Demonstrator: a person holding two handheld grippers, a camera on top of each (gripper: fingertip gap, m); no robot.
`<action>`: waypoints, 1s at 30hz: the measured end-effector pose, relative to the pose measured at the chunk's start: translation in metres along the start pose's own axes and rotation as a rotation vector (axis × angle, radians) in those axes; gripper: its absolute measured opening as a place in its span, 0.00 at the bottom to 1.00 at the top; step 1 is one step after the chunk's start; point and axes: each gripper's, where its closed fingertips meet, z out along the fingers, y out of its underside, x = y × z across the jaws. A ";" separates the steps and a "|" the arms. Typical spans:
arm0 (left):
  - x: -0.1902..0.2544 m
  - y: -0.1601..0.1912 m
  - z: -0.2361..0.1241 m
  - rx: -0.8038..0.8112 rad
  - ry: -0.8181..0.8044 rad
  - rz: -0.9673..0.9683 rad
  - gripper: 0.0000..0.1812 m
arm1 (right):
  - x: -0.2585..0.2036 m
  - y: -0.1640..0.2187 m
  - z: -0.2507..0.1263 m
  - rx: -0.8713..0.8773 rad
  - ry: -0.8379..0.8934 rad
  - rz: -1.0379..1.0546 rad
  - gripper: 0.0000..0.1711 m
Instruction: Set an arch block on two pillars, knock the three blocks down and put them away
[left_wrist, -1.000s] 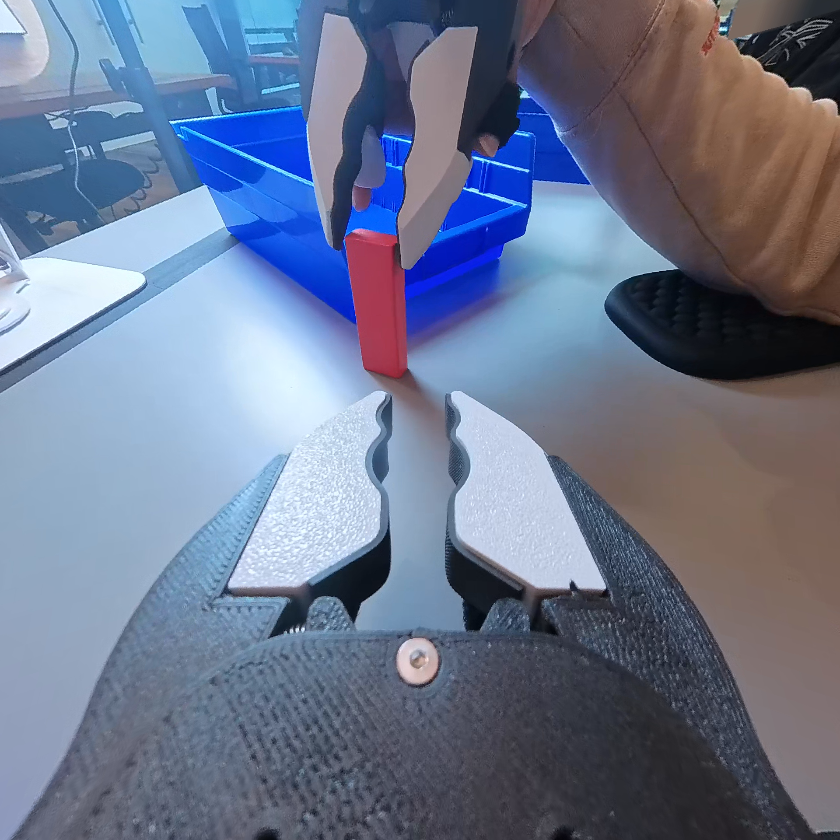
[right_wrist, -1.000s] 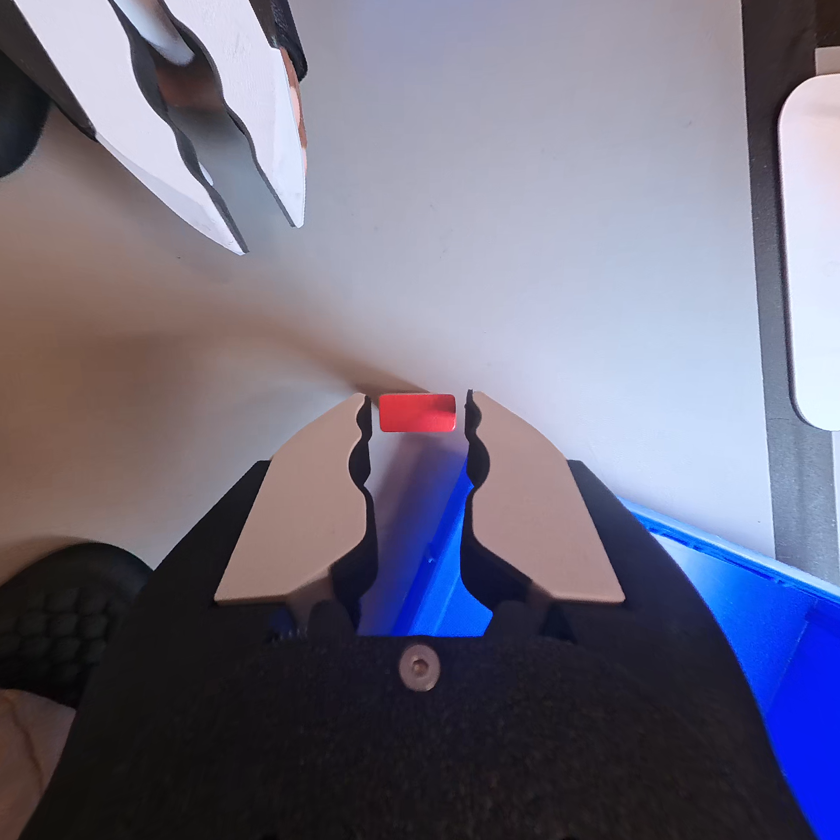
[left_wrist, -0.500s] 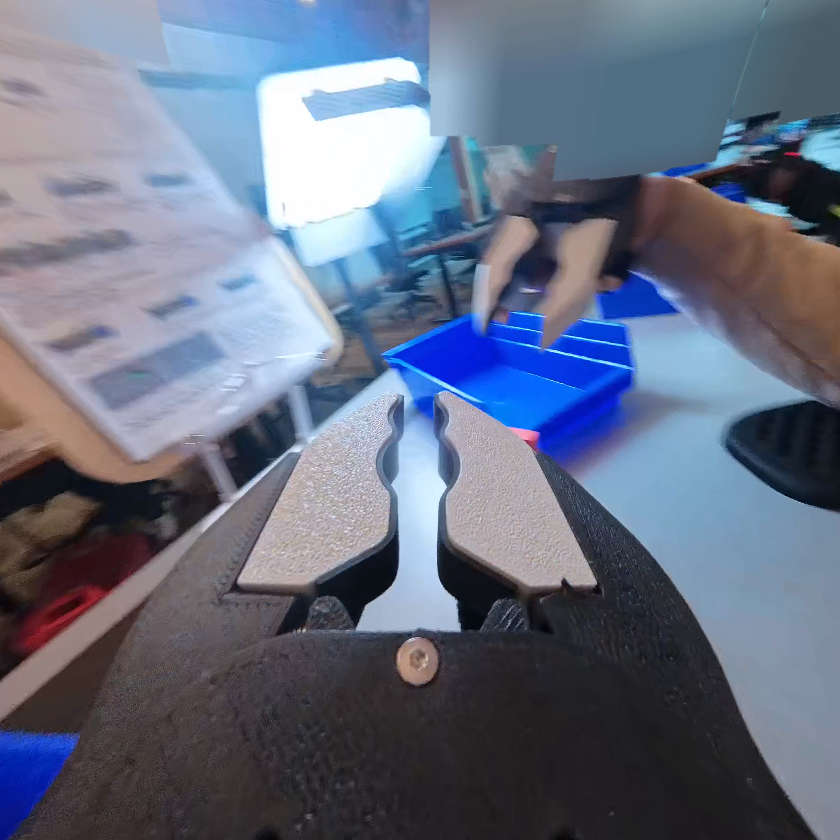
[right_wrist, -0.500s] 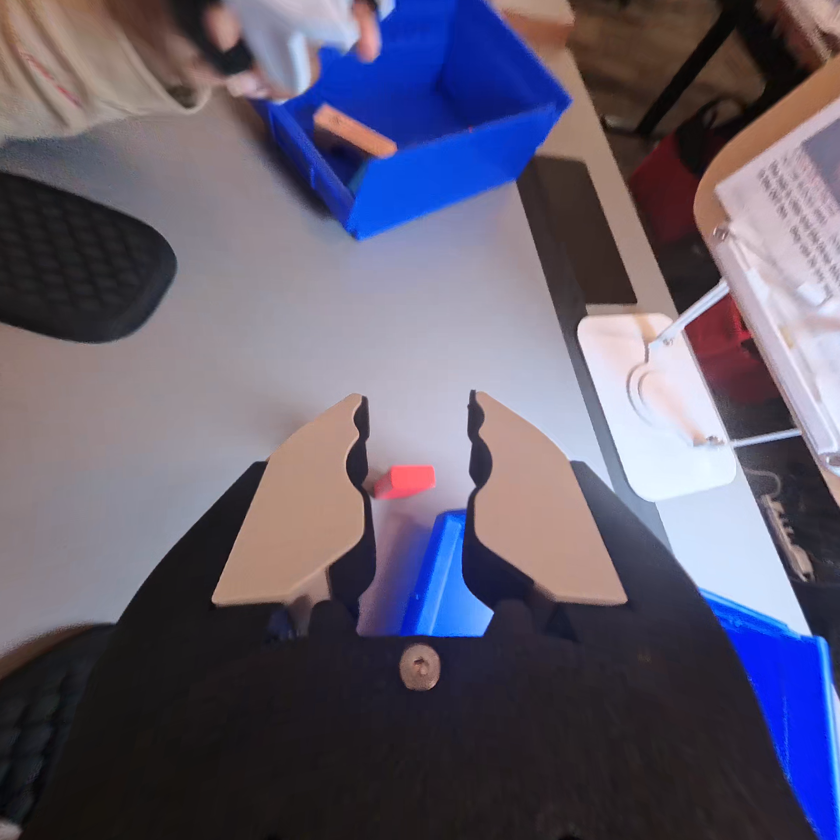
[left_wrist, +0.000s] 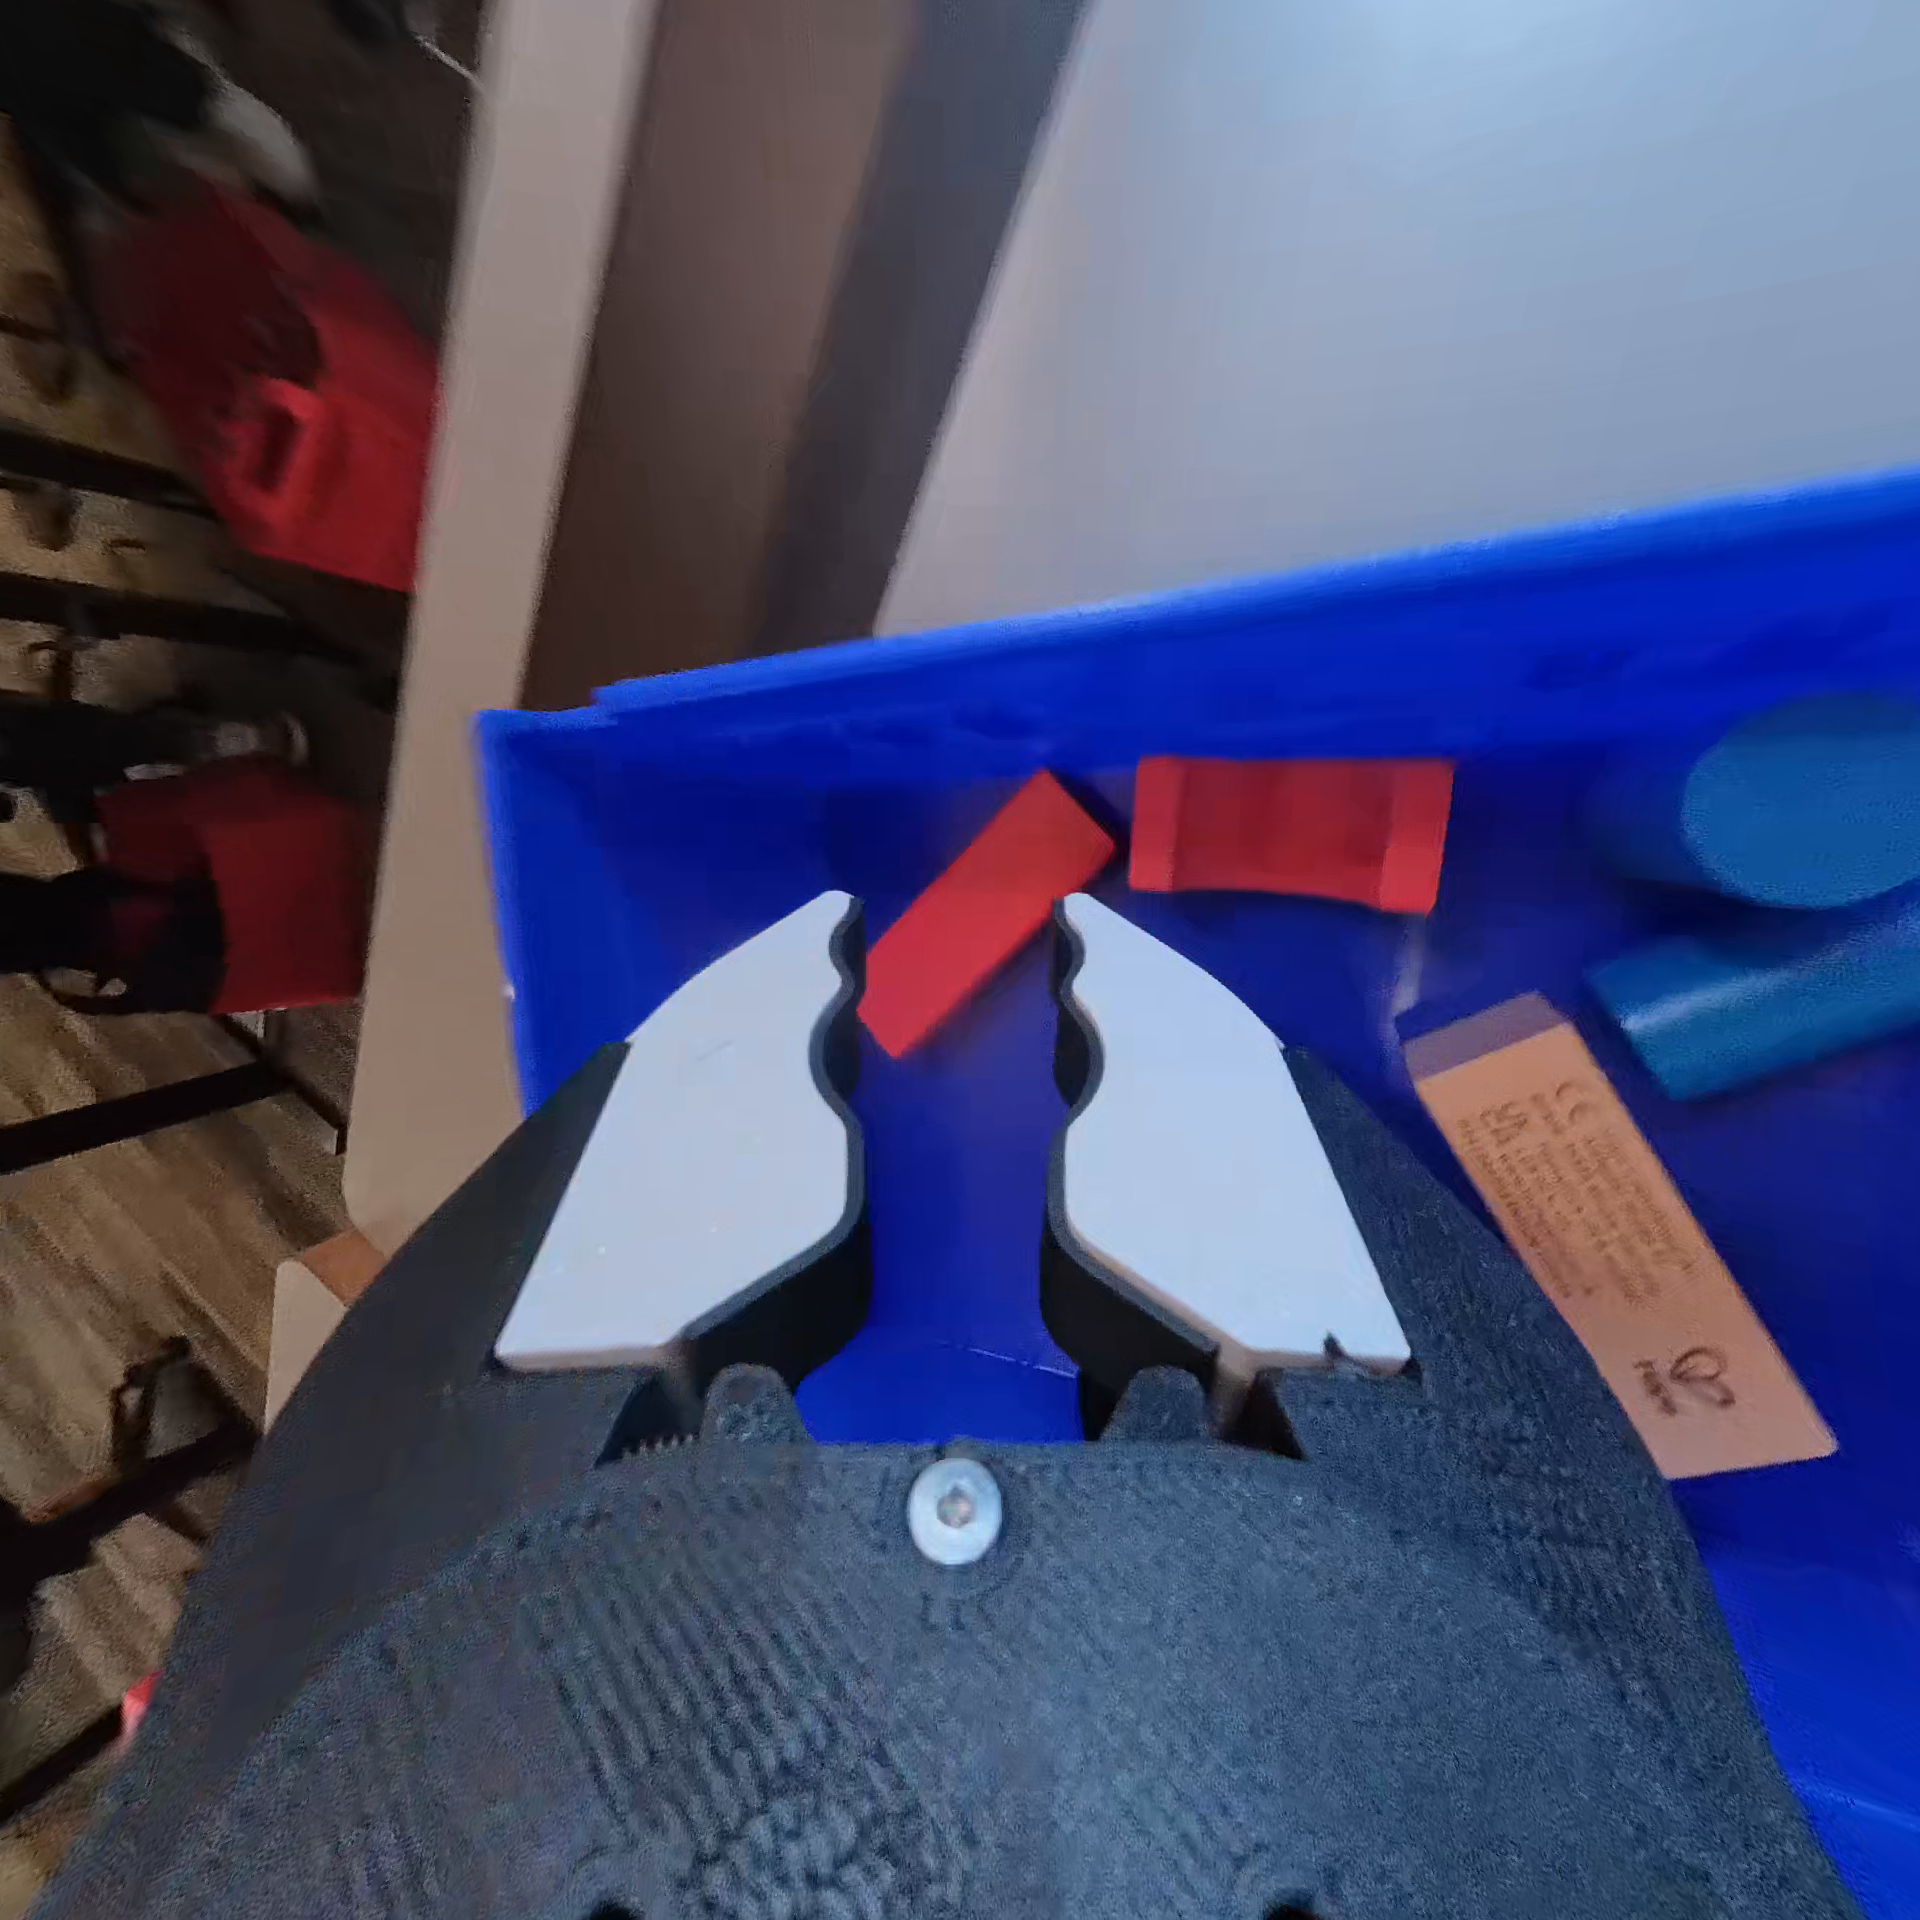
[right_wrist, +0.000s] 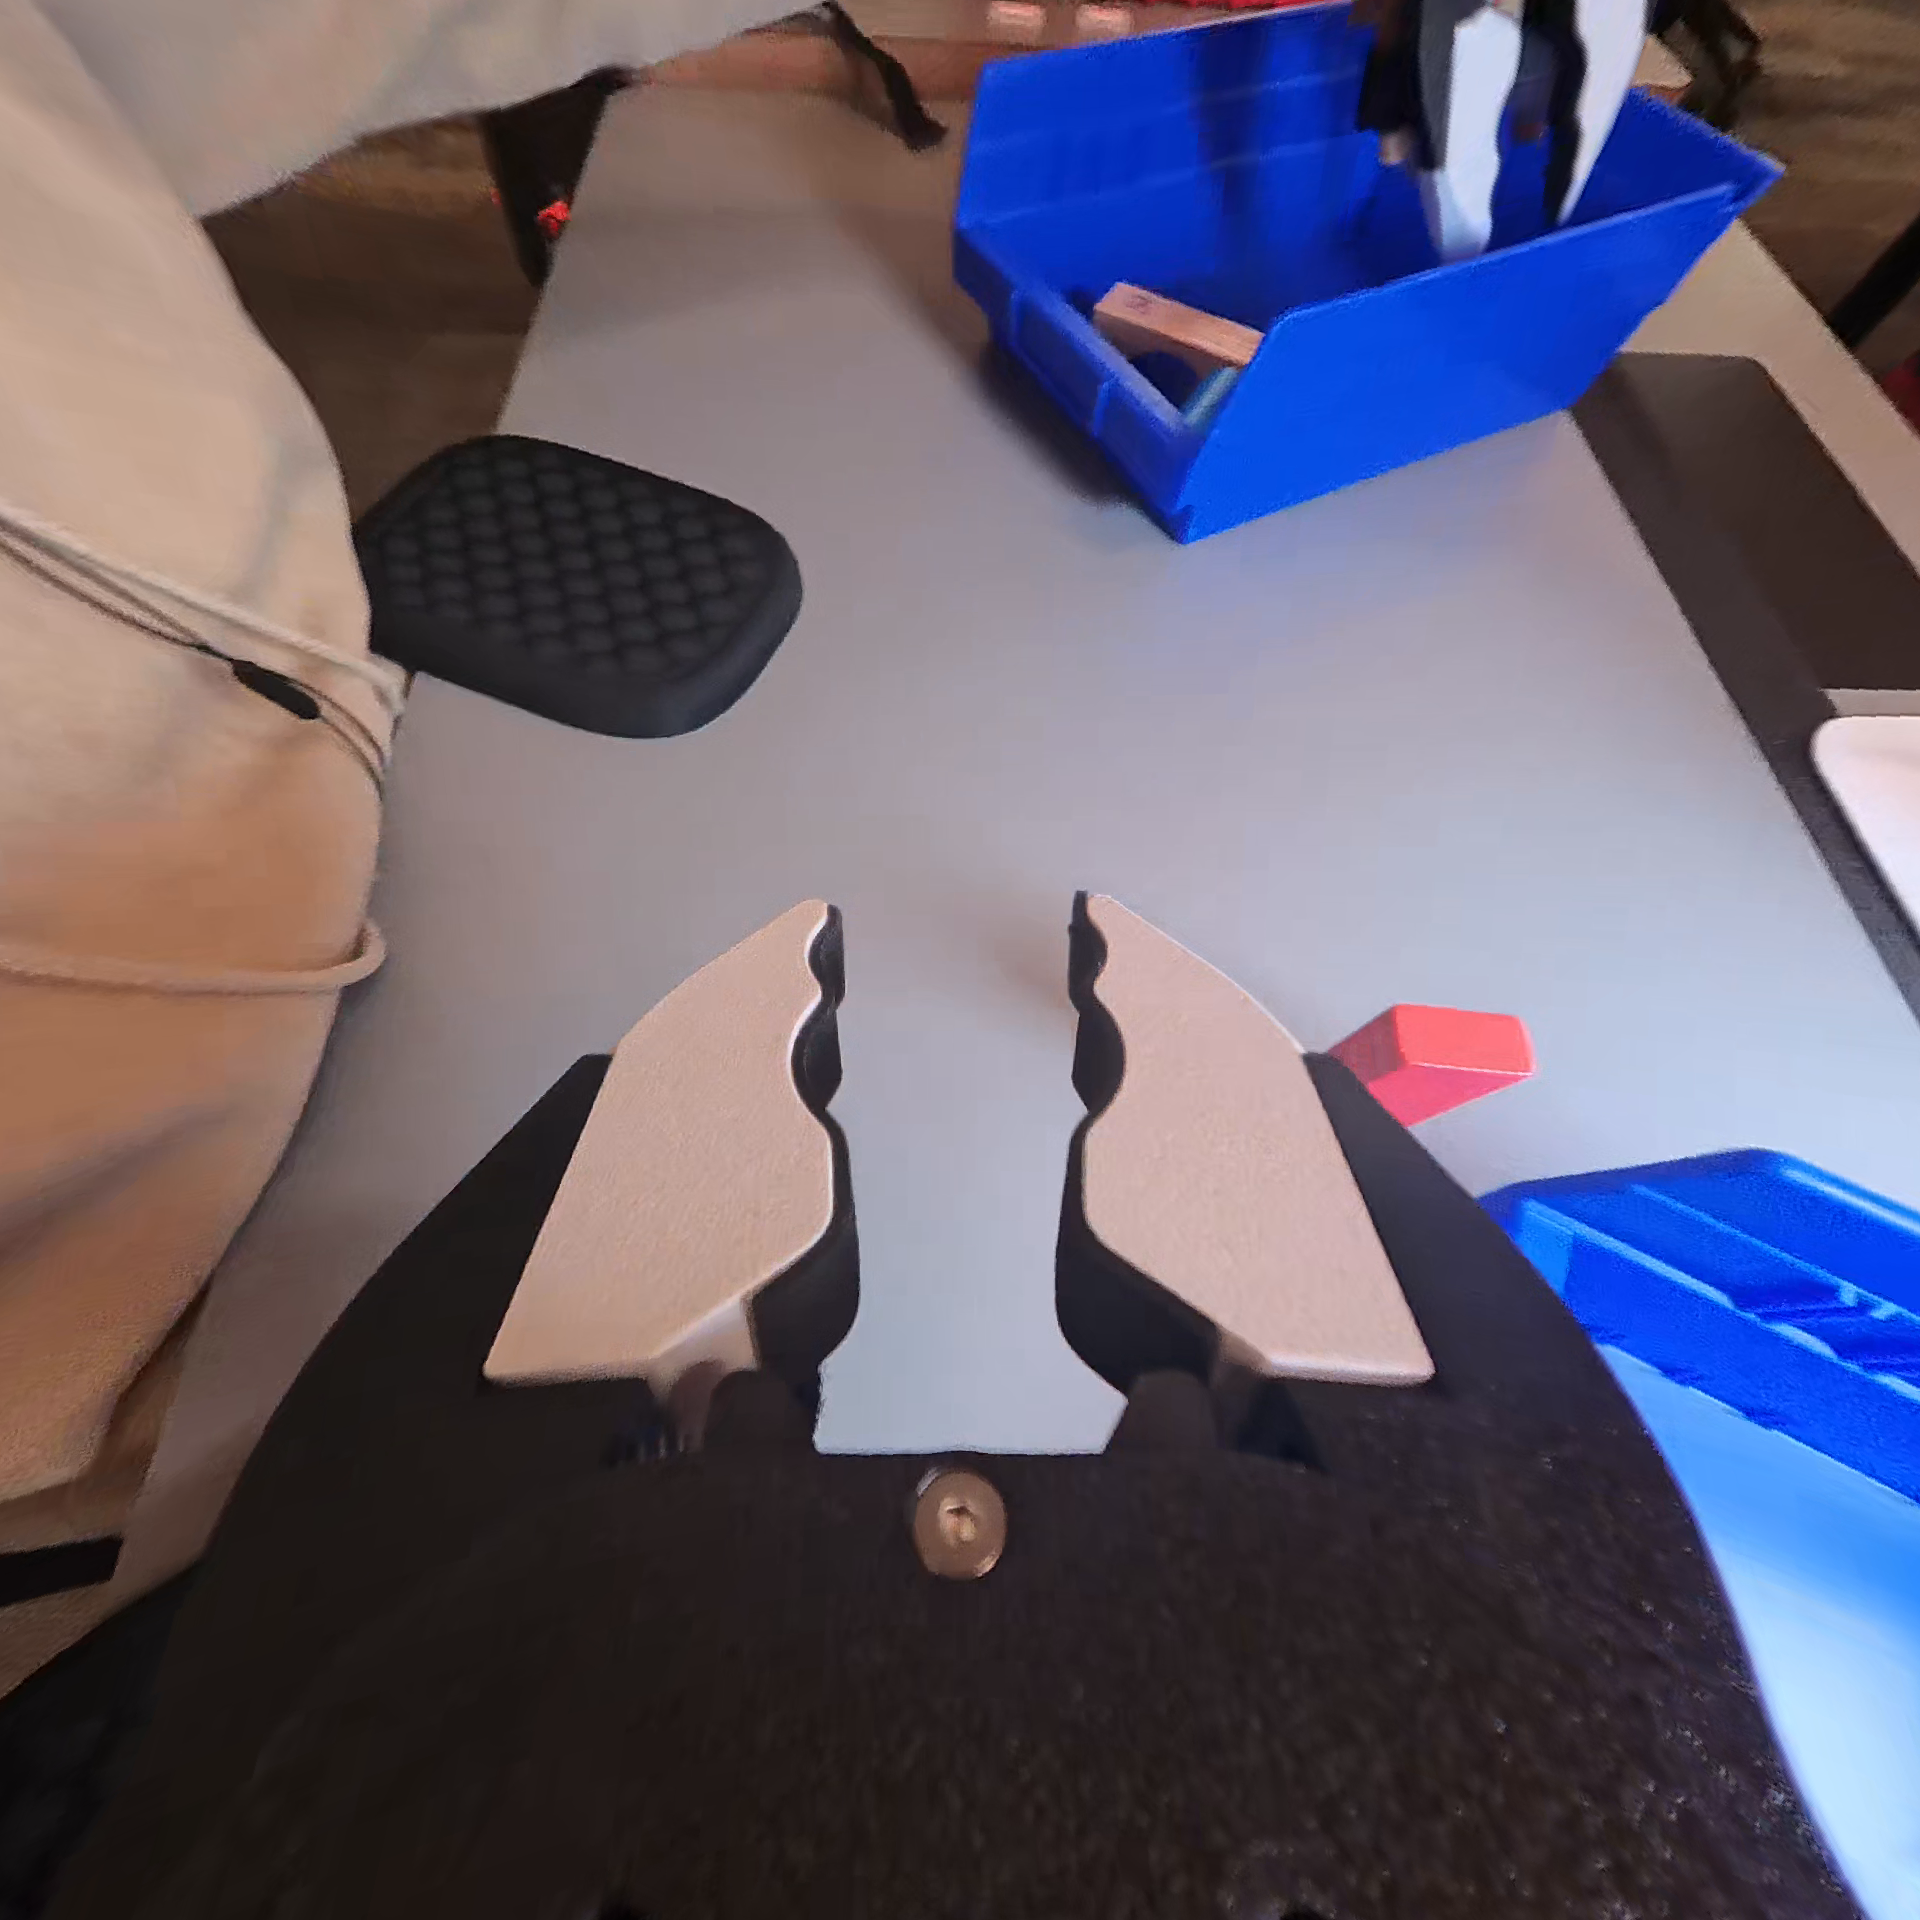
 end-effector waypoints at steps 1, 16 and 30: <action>0.006 0.006 0.011 -0.049 0.049 0.037 0.22 | -0.004 0.002 -0.001 0.005 -0.018 -0.003 0.24; 0.040 0.047 0.056 -0.332 0.441 -0.100 0.21 | -0.012 0.023 -0.011 0.034 -0.117 0.063 0.24; 0.015 -0.063 -0.122 0.290 -0.015 -0.076 0.18 | -0.004 0.023 -0.009 0.049 -0.061 0.077 0.22</action>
